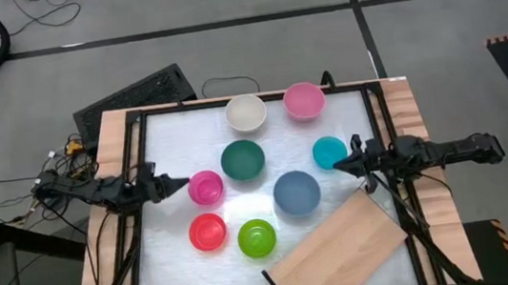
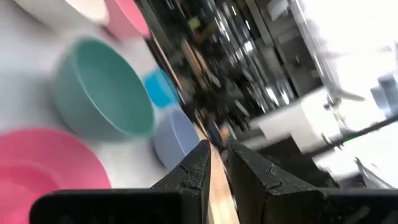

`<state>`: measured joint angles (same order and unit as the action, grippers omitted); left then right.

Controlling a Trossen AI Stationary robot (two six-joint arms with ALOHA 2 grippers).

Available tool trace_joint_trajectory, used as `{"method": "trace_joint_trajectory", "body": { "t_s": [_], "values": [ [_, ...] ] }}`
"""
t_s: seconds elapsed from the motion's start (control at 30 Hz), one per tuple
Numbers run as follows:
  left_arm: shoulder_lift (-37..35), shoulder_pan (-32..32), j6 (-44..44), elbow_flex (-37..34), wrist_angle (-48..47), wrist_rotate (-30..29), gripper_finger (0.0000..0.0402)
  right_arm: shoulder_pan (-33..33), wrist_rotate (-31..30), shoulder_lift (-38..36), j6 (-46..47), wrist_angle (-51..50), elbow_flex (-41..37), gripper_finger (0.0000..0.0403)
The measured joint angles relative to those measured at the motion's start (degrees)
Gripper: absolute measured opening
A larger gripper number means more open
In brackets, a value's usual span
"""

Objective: Place and stack bowls onto a shelf
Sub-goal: Put the light pink bowl on the shelf

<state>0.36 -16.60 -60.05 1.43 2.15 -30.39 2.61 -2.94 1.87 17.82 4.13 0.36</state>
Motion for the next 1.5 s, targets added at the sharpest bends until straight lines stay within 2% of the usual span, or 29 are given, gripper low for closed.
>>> {"method": "trace_joint_trajectory", "body": {
  "t_s": [0.2,0.37,0.5,0.63,0.77,0.93,1.1,1.23,1.37,1.5],
  "values": [
    [0.0,0.02,-0.4,0.0,0.9,-8.56,0.0043,-0.02,0.0,0.0,12.89,7.69,-0.01,0.0035],
    [0.0,0.04,-0.89,0.0,0.85,-17.09,0.0043,-0.13,-0.05,0.01,19.26,16.16,0.85,0.0035],
    [0.0,0.02,-5.23,0.0,2.16,-19.19,0.0043,-0.41,-5.32,-0.06,16.27,18.27,5.39,0.0035],
    [0.0,0.02,-6.13,0.0,4.48,-19.63,0.0043,-1.16,-13.08,1.86,10.46,9.43,15.46,0.0035],
    [0.0,0.04,-4.82,0.0,8.66,-21.47,0.0043,-1.91,-21.12,10.17,3.57,-5.12,30.79,0.0039],
    [0.0,0.02,-4.41,0.0,13.22,-25.39,0.0043,-3.36,-30.1,25.84,2.14,-27.4,51.12,0.0047],
    [0.0,0.04,-3.89,0.0,17.42,-24.06,0.0043,-5.59,-29.62,40.58,-2.77,-44.21,65.41,0.0078],
    [0.0,0.02,1.08,0.43,19.81,-21.58,0.0043,-7.95,-26.46,49.61,-7.54,-47.62,70.35,0.0137],
    [0.0,0.04,5.9,1.96,19.93,-21.46,0.0043,-12.57,-22.38,58.02,-10.79,-47.47,73.06,0.0207],
    [0.0,0.04,9.84,3.07,19.82,-23.31,0.0047,-19.55,-19.17,64.87,-15.18,-48.45,74.29,0.0242]
  ]
}}
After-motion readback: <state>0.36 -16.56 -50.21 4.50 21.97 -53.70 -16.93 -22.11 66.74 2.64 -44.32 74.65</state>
